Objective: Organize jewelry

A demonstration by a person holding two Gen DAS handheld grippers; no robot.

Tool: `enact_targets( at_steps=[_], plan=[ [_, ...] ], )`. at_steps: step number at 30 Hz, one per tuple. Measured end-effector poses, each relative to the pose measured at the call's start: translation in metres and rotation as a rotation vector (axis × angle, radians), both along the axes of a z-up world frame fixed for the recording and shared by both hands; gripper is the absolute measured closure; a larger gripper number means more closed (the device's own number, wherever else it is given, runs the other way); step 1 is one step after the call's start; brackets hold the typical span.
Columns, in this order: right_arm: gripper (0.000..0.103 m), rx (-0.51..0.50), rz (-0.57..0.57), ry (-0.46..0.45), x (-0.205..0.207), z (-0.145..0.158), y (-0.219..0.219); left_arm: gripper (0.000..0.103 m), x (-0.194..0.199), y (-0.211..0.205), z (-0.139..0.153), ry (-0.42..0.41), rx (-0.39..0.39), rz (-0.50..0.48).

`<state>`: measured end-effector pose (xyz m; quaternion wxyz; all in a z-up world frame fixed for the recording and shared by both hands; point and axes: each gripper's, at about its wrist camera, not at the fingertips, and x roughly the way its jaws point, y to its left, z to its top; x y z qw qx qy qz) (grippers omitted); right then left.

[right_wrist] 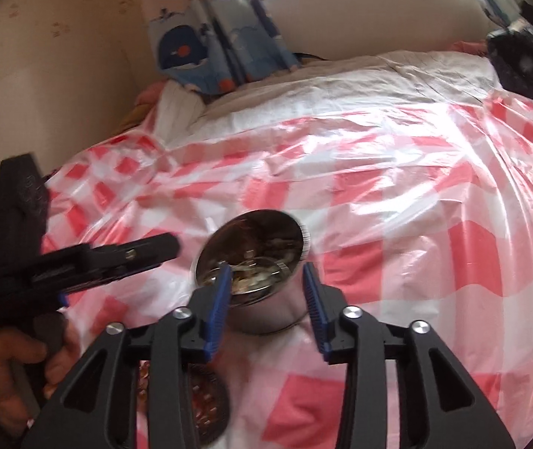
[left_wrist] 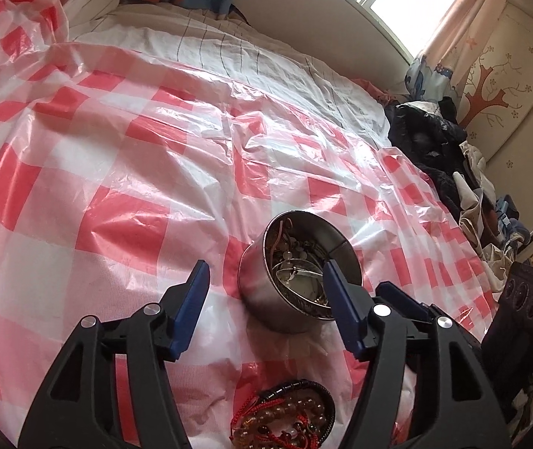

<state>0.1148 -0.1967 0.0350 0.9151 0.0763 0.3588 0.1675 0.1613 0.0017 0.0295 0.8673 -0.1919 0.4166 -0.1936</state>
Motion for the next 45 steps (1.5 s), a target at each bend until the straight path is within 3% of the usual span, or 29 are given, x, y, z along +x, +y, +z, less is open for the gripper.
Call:
enact_targets(
  at_steps=[2, 5, 7, 9, 15, 18, 21, 24, 26, 28, 32, 36, 41, 42, 45],
  plan=[
    [0.057, -0.039, -0.001, 0.037, 0.008, -0.010, 0.008, 0.043, -0.006, 0.003, 0.001, -0.002, -0.001, 0.004],
    [0.048, -0.006, -0.022, 0.069, 0.016, -0.018, 0.002, 0.042, -0.013, 0.006, 0.002, 0.001, 0.011, 0.014],
    [0.048, -0.044, -0.050, 0.044, 0.012, -0.014, 0.000, 0.042, -0.016, 0.007, 0.001, 0.004, 0.019, 0.016],
    [0.049, -0.015, -0.041, 0.055, 0.008, -0.012, -0.003, 0.042, -0.020, 0.005, 0.000, 0.010, 0.041, 0.005],
    [0.049, 0.035, 0.016, 0.067, -0.032, -0.003, -0.006, 0.042, -0.051, -0.006, 0.001, 0.002, 0.148, -0.089],
    [0.049, 0.039, 0.007, 0.094, -0.056, -0.009, -0.016, 0.042, -0.069, -0.020, -0.006, 0.009, 0.246, -0.162],
    [0.048, 0.085, -0.028, 0.123, -0.072, -0.017, -0.031, 0.043, -0.084, -0.030, -0.015, 0.023, 0.335, -0.178],
    [0.048, 0.095, -0.039, 0.119, -0.073, -0.016, -0.035, 0.044, -0.095, -0.035, -0.017, 0.009, 0.376, -0.173],
    [0.048, 0.096, -0.035, 0.116, -0.072, -0.016, -0.033, 0.058, -0.097, -0.037, -0.020, 0.000, 0.409, -0.165],
    [0.048, 0.100, -0.036, 0.123, -0.072, -0.019, -0.032, 0.082, -0.098, -0.038, -0.023, -0.009, 0.458, -0.167],
    [0.048, 0.127, -0.055, 0.137, -0.069, -0.024, -0.037, 0.093, -0.104, -0.043, -0.013, -0.041, 0.491, -0.210],
    [0.048, 0.116, -0.067, 0.142, -0.068, -0.027, -0.037, 0.093, -0.113, -0.034, 0.005, -0.072, 0.421, -0.239],
    [0.048, 0.066, -0.042, 0.108, -0.071, -0.025, -0.024, 0.093, -0.119, 0.007, 0.033, -0.114, 0.138, -0.235],
    [0.048, 0.055, -0.032, 0.096, -0.072, -0.023, -0.021, 0.093, -0.117, 0.015, 0.034, -0.093, 0.088, -0.227],
    [0.048, 0.045, 0.018, 0.065, -0.075, -0.021, -0.009, 0.093, -0.116, 0.031, 0.032, -0.075, 0.146, -0.163]
  ],
)
